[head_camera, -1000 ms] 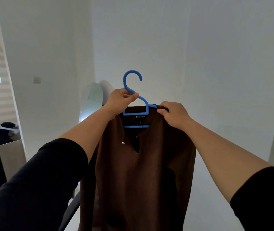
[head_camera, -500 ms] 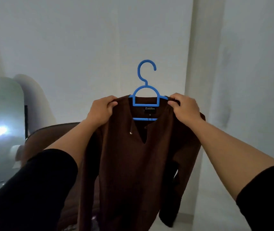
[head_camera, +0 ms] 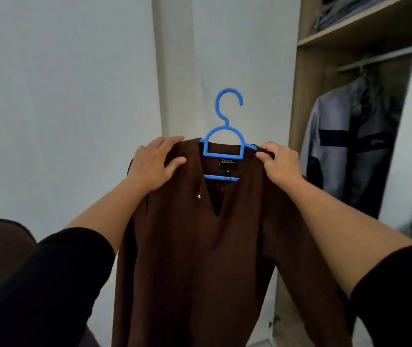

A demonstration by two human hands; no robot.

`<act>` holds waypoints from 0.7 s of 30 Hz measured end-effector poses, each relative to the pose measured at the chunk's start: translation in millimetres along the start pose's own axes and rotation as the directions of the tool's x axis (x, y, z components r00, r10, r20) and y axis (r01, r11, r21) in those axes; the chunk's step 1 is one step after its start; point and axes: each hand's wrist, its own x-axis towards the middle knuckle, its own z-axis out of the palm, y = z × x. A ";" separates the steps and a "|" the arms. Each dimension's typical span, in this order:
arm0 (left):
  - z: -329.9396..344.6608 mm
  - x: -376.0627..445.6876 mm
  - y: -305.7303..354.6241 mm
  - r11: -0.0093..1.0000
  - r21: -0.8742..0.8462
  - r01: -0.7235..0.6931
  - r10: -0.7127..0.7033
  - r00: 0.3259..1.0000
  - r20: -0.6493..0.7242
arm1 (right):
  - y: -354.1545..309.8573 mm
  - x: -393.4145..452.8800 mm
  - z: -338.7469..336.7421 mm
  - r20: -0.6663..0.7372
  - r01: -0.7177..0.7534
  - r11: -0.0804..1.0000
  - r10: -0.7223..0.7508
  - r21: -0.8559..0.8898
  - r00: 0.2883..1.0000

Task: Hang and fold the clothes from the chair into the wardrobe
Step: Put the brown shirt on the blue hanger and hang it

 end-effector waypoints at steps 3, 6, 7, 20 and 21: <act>28.8 26.7 15.5 0.984 0.107 -0.139 0.120 0.978 0.168 | 39.1 26.7 -13.4 -0.032 -0.010 0.999 0.008 -0.049 0.999; 61.1 52.2 35.1 0.991 0.065 -0.118 0.102 0.973 0.209 | 70.0 55.1 -23.4 -0.049 -0.004 0.992 -0.002 -0.123 0.999; 72.4 61.6 41.0 0.994 0.036 -0.104 0.095 0.977 0.193 | 78.2 63.6 -25.8 -0.064 -0.009 0.987 -0.001 -0.159 0.998; 169.5 172.8 100.9 0.975 0.036 -0.217 0.219 0.974 -0.056 | 119.7 154.2 -28.2 0.007 0.205 0.545 -0.343 -0.813 0.939; 173.2 180.2 102.6 0.969 0.052 -0.240 0.243 0.967 -0.074 | 123.0 160.5 -28.1 0.003 0.191 0.518 -0.342 -0.833 0.940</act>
